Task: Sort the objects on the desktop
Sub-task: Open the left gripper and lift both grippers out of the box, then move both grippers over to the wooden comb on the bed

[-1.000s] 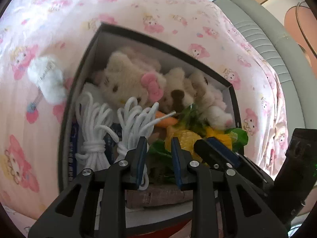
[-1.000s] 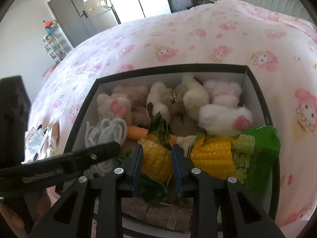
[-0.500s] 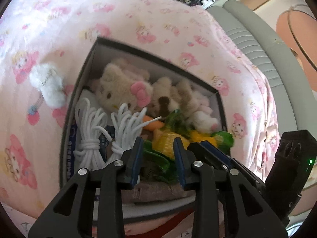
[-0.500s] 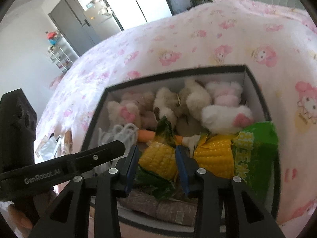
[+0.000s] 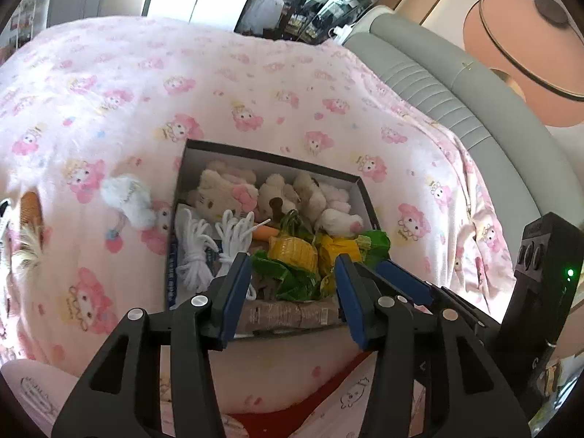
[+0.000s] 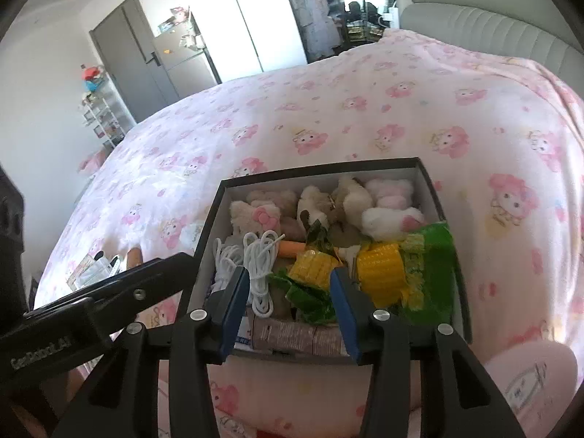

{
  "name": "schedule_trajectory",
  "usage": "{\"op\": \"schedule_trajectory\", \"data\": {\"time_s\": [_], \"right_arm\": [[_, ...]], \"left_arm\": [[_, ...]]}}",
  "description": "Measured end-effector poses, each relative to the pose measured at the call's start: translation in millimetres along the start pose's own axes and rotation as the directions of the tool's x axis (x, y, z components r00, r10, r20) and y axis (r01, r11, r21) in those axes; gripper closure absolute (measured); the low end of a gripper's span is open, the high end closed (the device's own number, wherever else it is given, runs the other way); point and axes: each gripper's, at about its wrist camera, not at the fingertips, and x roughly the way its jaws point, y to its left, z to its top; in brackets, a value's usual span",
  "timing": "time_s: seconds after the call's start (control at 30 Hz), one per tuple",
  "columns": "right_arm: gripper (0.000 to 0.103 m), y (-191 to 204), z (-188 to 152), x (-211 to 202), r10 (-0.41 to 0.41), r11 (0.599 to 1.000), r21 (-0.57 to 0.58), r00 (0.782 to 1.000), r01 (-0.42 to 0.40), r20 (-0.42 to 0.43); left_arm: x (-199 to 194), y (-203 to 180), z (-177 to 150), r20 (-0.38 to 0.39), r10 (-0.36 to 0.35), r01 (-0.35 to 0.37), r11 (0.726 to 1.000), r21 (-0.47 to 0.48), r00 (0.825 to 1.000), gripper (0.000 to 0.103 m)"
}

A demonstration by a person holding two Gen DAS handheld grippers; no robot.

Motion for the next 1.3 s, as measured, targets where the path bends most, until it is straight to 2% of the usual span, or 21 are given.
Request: {"op": "schedule_trajectory", "data": {"time_s": [0.23, 0.37, 0.7, 1.0, 1.3], "right_arm": [[0.059, 9.7, -8.4, -15.6, -0.016, 0.999, 0.028, 1.0, 0.015, 0.016], [0.057, 17.0, -13.4, -20.8, -0.016, 0.999, 0.036, 1.0, 0.015, 0.027], [0.057, 48.7, -21.5, -26.3, -0.01, 1.0, -0.018, 0.999, 0.011, 0.037], [0.057, 89.9, -27.3, -19.7, 0.024, 0.996, -0.088, 1.0, -0.022, 0.017], [0.057, 140.0, -35.9, 4.9, 0.065, 0.984, -0.165, 0.997, -0.071, -0.044]], "left_arm": [[-15.8, 3.9, -10.8, 0.025, 0.053, -0.053, 0.999, 0.012, 0.998, 0.053], [-21.9, 6.8, -16.6, 0.023, 0.054, -0.054, 0.998, 0.022, 0.998, 0.053], [-44.2, 25.4, -26.1, 0.044, 0.078, -0.078, 0.997, 0.016, 0.996, 0.053], [-70.3, 60.1, -35.2, 0.07, 0.129, -0.127, 0.991, -0.033, 0.989, 0.053], [-91.3, 110.9, -48.3, 0.073, 0.186, -0.177, 0.977, -0.115, 0.98, 0.053]]}}
